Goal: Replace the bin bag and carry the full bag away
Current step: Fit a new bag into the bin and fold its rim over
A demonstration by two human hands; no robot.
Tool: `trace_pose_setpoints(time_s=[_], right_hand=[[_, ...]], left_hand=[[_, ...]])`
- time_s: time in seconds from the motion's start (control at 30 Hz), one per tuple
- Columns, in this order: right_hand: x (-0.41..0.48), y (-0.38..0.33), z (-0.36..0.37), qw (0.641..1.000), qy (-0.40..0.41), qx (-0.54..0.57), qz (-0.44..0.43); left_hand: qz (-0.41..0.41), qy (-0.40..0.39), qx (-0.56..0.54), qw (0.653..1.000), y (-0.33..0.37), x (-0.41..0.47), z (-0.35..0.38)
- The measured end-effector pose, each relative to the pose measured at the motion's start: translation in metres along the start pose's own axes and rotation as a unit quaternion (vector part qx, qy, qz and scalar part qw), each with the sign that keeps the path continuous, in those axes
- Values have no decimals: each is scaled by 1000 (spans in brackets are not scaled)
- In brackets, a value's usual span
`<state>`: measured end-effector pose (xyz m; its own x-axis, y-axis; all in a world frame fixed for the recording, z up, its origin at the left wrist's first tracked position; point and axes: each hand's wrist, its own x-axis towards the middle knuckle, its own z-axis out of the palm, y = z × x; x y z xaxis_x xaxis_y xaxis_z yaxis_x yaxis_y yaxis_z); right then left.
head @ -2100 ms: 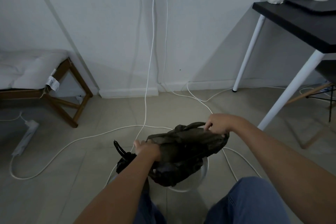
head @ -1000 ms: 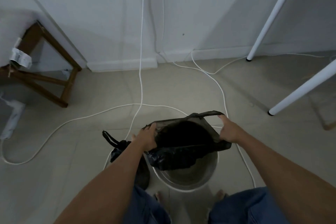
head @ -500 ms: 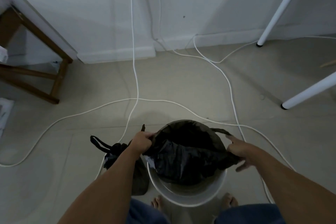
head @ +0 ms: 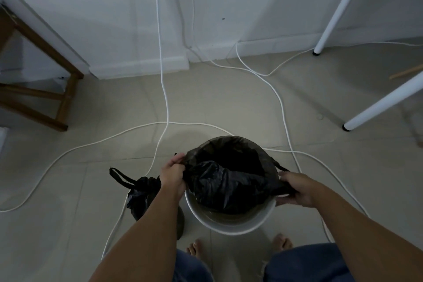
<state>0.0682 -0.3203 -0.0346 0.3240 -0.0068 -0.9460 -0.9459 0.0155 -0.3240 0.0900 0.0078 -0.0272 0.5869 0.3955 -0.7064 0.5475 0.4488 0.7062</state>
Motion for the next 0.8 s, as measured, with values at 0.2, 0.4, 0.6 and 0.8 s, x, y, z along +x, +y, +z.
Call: trace_pose_setpoints(time_s=[0.2,0.4,0.6,0.8], right_hand=[[-16,-11,4,995,53,28,-82],[-40,-4,11,995,69,-63,-39],[-56,5,12,992,13,-126,-8],[-48,27,19,986,54,-156,-35]], left_hand=[[29,81,88,992,-2,-2,-8],[-145,78,196,967,6,-20,-26],[-144,55,201,967,0,-46,-27],[-139,80,208,965,-24,-42,-40]])
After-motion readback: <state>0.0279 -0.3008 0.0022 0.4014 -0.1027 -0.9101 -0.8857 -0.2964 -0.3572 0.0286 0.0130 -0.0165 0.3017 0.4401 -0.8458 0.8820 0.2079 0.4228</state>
